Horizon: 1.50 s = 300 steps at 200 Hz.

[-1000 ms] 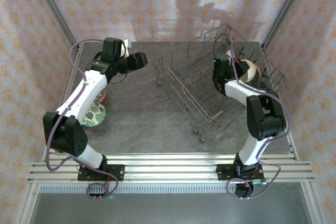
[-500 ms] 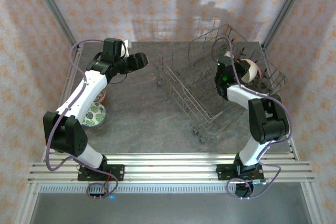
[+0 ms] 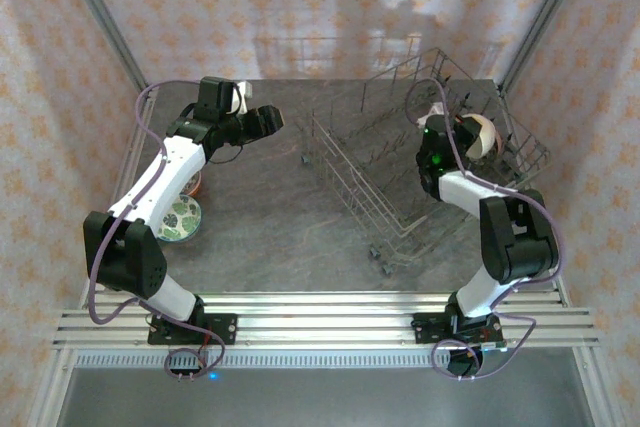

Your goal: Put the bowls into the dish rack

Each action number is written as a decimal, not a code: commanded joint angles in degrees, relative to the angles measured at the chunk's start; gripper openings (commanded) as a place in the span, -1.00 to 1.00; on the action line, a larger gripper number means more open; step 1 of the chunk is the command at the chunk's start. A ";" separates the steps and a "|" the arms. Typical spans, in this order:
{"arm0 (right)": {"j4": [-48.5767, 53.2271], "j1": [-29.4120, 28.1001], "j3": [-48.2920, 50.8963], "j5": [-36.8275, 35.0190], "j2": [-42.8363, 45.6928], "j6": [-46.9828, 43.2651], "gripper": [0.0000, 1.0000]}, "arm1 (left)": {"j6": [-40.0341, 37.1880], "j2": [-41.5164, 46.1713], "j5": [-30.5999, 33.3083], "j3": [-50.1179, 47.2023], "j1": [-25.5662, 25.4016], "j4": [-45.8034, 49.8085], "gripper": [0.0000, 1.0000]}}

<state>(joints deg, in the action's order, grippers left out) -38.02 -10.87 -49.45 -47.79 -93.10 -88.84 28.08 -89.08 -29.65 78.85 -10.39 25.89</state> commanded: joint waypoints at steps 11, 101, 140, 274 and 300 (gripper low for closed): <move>-3.43 1.87 0.32 2.26 2.07 -2.79 -1.00 | -0.07 1.36 -1.11 -0.12 -0.29 -1.18 0.40; -5.68 4.63 4.85 8.72 3.10 -3.10 -1.00 | -0.04 1.10 -1.29 -0.23 -0.73 -1.06 0.39; -6.28 6.16 6.55 10.68 3.74 -2.86 -1.00 | -0.11 0.96 -1.20 -0.16 -0.84 -1.01 0.40; -8.12 7.97 5.77 16.53 0.75 -2.64 -1.00 | 0.11 1.26 0.74 2.59 -3.84 0.75 0.41; -7.61 7.97 5.55 16.22 1.24 -2.48 -1.00 | 0.09 2.94 3.46 4.29 -7.18 1.22 0.44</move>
<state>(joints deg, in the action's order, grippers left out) -47.07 -4.45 -44.18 -32.71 -90.89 -91.59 28.14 -89.06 -28.82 79.77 -14.70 26.37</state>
